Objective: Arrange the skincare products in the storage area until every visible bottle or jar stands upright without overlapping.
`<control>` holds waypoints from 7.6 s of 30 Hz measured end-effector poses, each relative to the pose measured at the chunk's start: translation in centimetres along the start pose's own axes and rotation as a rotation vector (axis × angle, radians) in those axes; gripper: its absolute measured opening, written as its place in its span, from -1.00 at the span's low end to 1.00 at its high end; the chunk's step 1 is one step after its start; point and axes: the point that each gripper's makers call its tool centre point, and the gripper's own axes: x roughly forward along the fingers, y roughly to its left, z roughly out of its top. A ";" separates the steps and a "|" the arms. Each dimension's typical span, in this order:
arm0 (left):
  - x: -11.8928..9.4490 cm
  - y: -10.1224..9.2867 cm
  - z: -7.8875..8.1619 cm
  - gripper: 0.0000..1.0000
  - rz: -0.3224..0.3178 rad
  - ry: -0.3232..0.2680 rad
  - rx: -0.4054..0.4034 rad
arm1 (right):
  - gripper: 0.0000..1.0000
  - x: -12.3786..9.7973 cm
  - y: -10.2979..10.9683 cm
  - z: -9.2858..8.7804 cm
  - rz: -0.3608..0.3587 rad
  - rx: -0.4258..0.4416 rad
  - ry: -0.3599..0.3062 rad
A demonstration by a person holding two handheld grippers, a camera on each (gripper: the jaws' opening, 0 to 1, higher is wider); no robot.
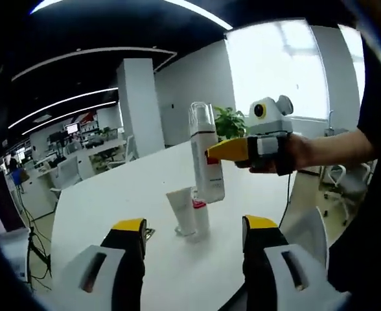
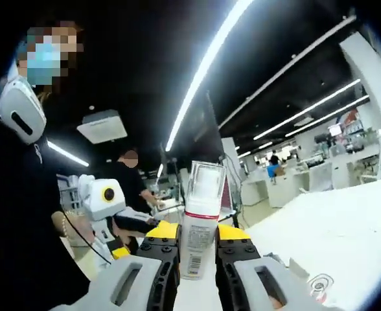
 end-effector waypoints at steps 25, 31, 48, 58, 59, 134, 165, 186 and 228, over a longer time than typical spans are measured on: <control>-0.8 3.0 -7.5 0.82 0.043 0.125 -0.202 | -0.80 -0.4 -7.0 -13.4 -0.052 -0.219 0.282; 0.3 3.1 -8.0 0.84 0.038 0.147 -0.191 | -0.80 -0.8 -8.3 -16.5 -0.052 -0.228 0.329; 2.2 3.5 -10.1 0.97 0.016 0.192 -0.170 | -0.80 -0.6 -9.5 -20.8 -0.059 -0.281 0.347; 1.6 3.6 -11.3 0.94 0.019 0.231 -0.170 | -0.79 -0.4 -9.6 -22.2 -0.047 -0.294 0.360; 1.7 3.4 -11.3 0.94 0.014 0.233 -0.170 | -0.78 -0.4 -9.7 -22.2 -0.045 -0.294 0.363; 3.8 2.3 -13.3 0.83 -0.058 0.289 -0.227 | -0.71 -4.3 -14.0 -26.0 -0.037 -0.242 0.633; 0.9 2.4 -11.6 0.83 0.007 0.208 -0.283 | 0.40 -10.5 -6.8 -19.4 -0.272 -0.003 0.556; 0.3 3.5 -11.7 0.80 0.040 0.189 -0.317 | 0.98 -13.2 -5.3 -17.1 -0.504 0.078 0.473; -0.9 5.3 -14.3 0.81 0.092 0.288 -0.359 | 0.75 -14.4 -22.7 -17.3 -0.527 -0.100 0.642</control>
